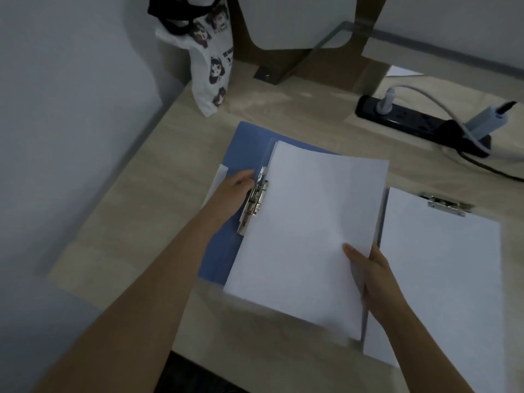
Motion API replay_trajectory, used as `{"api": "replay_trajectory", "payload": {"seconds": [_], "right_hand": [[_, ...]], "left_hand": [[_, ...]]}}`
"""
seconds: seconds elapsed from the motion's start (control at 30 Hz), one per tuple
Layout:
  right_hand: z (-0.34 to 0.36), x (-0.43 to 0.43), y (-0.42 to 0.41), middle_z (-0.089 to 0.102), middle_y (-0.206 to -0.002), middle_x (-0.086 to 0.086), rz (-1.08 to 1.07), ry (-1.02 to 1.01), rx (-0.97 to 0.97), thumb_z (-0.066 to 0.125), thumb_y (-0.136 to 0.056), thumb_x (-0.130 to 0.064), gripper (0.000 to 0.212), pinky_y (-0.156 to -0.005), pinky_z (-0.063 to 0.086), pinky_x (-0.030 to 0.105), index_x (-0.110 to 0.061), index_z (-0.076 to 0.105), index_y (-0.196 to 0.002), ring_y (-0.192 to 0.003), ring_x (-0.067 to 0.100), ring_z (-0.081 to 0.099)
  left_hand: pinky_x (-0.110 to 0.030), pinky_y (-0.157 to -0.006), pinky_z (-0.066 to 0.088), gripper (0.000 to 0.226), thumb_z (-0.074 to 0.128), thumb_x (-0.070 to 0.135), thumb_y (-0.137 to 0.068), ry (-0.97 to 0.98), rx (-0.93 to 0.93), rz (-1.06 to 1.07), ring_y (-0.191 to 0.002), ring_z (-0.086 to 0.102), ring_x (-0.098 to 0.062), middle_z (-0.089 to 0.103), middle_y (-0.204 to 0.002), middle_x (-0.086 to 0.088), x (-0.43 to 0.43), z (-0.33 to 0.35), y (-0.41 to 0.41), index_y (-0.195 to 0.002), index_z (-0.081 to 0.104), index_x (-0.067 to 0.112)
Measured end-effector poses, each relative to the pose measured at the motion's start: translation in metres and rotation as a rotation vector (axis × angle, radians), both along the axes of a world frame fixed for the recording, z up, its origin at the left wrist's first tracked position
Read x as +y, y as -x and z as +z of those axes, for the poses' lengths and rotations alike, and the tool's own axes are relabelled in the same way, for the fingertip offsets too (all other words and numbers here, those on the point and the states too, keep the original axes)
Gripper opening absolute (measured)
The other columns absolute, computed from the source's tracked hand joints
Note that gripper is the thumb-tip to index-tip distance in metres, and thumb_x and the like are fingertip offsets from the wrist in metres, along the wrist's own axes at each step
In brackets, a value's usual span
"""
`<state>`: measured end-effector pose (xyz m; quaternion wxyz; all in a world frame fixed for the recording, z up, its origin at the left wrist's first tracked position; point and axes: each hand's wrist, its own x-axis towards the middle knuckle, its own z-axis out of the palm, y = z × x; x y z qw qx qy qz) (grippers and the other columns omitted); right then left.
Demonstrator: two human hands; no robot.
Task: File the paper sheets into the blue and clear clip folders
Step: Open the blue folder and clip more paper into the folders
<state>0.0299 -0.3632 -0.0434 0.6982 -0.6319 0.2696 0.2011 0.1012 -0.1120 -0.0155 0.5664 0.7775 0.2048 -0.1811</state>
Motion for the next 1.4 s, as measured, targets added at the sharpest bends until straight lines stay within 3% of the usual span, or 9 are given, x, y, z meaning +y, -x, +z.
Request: {"api": "replay_trajectory", "payload": {"seconds": [0.07, 0.2, 0.47, 0.67, 0.8, 0.97, 1.17, 1.3, 1.4], "right_hand": [[-0.003, 0.001, 0.0, 0.068, -0.113, 0.003, -0.007, 0.004, -0.004, 0.056, -0.089, -0.012, 0.033, -0.089, 0.051, 0.041, -0.016, 0.057, -0.122, -0.103, 0.024, 0.064], [-0.006, -0.001, 0.001, 0.067, -0.117, 0.006, 0.013, -0.001, -0.002, 0.056, -0.089, -0.014, 0.038, -0.089, 0.051, 0.042, -0.015, 0.055, -0.126, -0.105, 0.025, 0.065], [-0.012, -0.002, 0.005, 0.064, -0.12, 0.008, -0.006, 0.008, 0.015, 0.057, -0.088, -0.014, 0.041, -0.098, 0.046, 0.048, -0.015, 0.052, -0.129, -0.11, 0.028, 0.06], [-0.013, -0.002, 0.007, 0.064, -0.119, 0.007, 0.004, 0.015, 0.023, 0.058, -0.087, -0.016, 0.041, -0.099, 0.045, 0.05, -0.016, 0.053, -0.128, -0.108, 0.028, 0.061], [-0.011, -0.002, 0.006, 0.065, -0.117, 0.008, 0.009, 0.005, 0.038, 0.059, -0.087, -0.015, 0.039, -0.095, 0.048, 0.048, -0.016, 0.053, -0.126, -0.104, 0.028, 0.062], [-0.01, -0.002, 0.006, 0.067, -0.112, 0.007, 0.015, -0.01, 0.037, 0.057, -0.088, -0.013, 0.038, -0.081, 0.053, 0.039, -0.015, 0.054, -0.125, -0.099, 0.026, 0.065], [-0.009, -0.003, 0.008, 0.066, -0.105, 0.004, 0.024, -0.009, 0.045, 0.056, -0.089, -0.014, 0.035, -0.071, 0.052, 0.034, -0.017, 0.053, -0.124, -0.094, 0.025, 0.064], [-0.011, -0.004, 0.008, 0.067, -0.111, 0.005, 0.016, 0.001, 0.045, 0.058, -0.088, -0.013, 0.036, -0.079, 0.053, 0.036, -0.017, 0.055, -0.124, -0.099, 0.025, 0.065], [-0.012, -0.005, 0.008, 0.067, -0.111, 0.004, 0.009, 0.021, 0.047, 0.058, -0.087, -0.014, 0.036, -0.087, 0.051, 0.041, -0.018, 0.055, -0.123, -0.1, 0.025, 0.063]], "left_hand": [[-0.015, -0.07, 0.035, 0.019, 0.037, 0.016, -0.097, 0.03, 0.02, -0.014, -0.074, 0.043, 0.0, 0.048, -0.082, 0.011, -0.002, 0.002, -0.004, -0.09, 0.051, 0.028], [-0.021, -0.062, 0.029, 0.011, 0.035, 0.025, -0.096, 0.025, 0.028, -0.047, -0.079, 0.041, -0.012, 0.046, -0.09, -0.005, -0.005, 0.002, -0.006, -0.092, 0.045, 0.022], [-0.01, -0.074, 0.037, 0.035, 0.029, 0.035, -0.099, 0.095, 0.039, -0.007, -0.085, 0.052, 0.001, 0.058, -0.093, 0.011, -0.001, -0.005, 0.007, -0.102, 0.061, 0.022], [-0.025, -0.1, 0.037, 0.03, 0.034, 0.035, -0.098, 0.143, 0.052, -0.024, -0.099, 0.051, -0.007, 0.058, -0.098, 0.007, 0.007, 0.003, 0.022, -0.102, 0.06, 0.021], [-0.029, -0.091, 0.045, 0.024, 0.037, 0.033, -0.097, 0.075, 0.135, -0.055, -0.097, 0.053, -0.009, 0.057, -0.096, 0.004, 0.015, 0.003, 0.037, -0.089, 0.058, 0.023], [-0.031, -0.087, 0.045, 0.038, 0.038, 0.049, -0.093, -0.036, 0.257, -0.053, -0.108, 0.052, -0.012, 0.057, -0.116, 0.0, 0.017, 0.003, 0.039, -0.108, 0.055, 0.018], [-0.019, -0.075, 0.044, 0.032, 0.038, 0.048, -0.093, 0.004, 0.276, -0.022, -0.104, 0.048, -0.014, 0.055, -0.091, 0.005, 0.014, 0.003, 0.039, -0.079, 0.054, 0.024], [-0.029, -0.095, 0.045, 0.046, 0.039, 0.053, -0.09, 0.01, 0.295, -0.051, -0.115, 0.053, -0.019, 0.058, -0.123, -0.005, 0.013, 0.006, 0.04, -0.113, 0.057, 0.018], [-0.04, -0.092, 0.051, 0.049, 0.04, 0.06, -0.087, 0.04, 0.377, -0.113, -0.105, 0.062, -0.02, 0.062, -0.112, -0.001, 0.015, 0.007, 0.046, -0.119, 0.048, 0.024]]}}
